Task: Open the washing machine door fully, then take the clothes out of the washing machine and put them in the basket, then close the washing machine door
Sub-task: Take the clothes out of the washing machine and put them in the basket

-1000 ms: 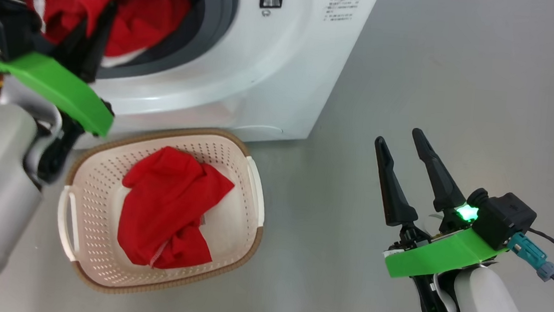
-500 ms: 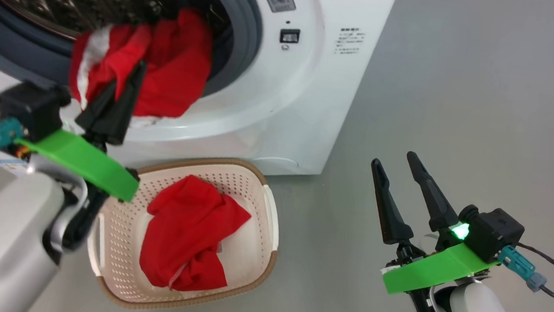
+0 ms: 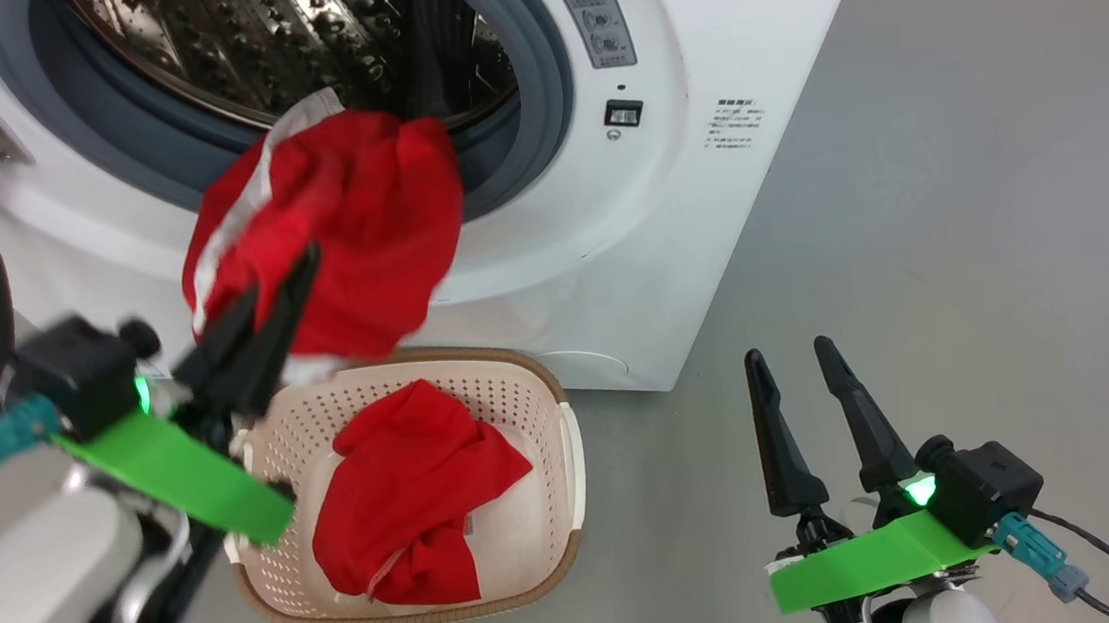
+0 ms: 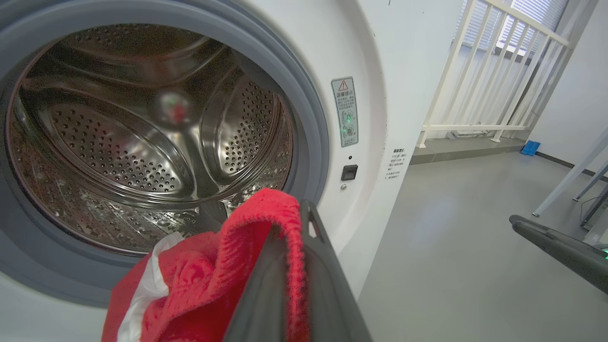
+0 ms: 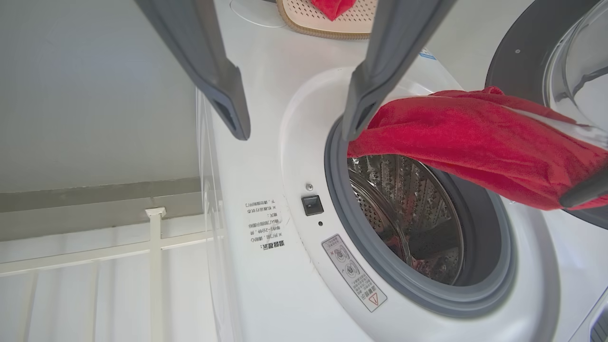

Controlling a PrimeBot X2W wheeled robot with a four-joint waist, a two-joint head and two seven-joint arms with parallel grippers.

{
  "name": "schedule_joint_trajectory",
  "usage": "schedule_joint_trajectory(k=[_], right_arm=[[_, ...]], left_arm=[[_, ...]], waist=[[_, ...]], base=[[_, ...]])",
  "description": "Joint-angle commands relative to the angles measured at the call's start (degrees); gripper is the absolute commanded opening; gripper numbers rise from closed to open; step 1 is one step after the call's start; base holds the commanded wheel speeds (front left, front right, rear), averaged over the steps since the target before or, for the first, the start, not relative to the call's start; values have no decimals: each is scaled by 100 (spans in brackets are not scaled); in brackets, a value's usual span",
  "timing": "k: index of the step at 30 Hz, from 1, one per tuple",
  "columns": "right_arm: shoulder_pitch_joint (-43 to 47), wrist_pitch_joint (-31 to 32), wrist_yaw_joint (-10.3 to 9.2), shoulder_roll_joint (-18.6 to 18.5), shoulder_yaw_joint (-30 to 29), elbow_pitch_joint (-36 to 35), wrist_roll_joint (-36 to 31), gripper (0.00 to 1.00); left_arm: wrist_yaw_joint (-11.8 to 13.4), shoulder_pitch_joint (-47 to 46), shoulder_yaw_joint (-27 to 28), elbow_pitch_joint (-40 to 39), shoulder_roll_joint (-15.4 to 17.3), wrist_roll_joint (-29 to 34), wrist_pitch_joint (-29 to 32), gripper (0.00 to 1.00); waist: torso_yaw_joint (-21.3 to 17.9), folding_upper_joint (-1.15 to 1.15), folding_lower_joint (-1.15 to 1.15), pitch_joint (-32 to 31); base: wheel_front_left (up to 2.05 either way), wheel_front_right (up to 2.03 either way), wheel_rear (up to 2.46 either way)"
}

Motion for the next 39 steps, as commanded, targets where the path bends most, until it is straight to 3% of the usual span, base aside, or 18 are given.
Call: schedule_joint_trajectory(k=[1,8,13,18,23,34,39], right_arm=[[27,-27,9,-10,194,-127,35,100],[-11,-27,9,-26,223,-151,29,100],[-48,-27,9,-7,219,-185,-7,100],[-90,-27,9,28,213,-231,-54,100],[-141,-27,9,66,216,-282,-103,100],[-281,-27,9,121,208,-397,-195,100],[-358,-27,9,130,237,-440,-219,100]], left_arm=[[46,110,158,-35,229,-55,-46,0],[-257,396,-71,599,-68,-126,-48,0],[-546,396,102,1218,-373,-94,-49,0],[-997,322,393,2370,-787,79,-49,0],[-1271,-60,430,3663,-1117,331,-50,0],[-1481,-917,572,5563,-1629,445,-50,0],[-1486,-1207,404,6007,-1708,238,-50,0]], waist=[[-15,0,0,-2],[-114,0,0,134],[-212,0,0,247],[-370,0,0,421],[-540,0,0,601],[-793,0,0,1052],[-883,0,0,1268]], base=[[0,0,0],[0,0,0],[0,0,0],[0,0,0],[0,0,0],[0,0,0],[0,0,0]])
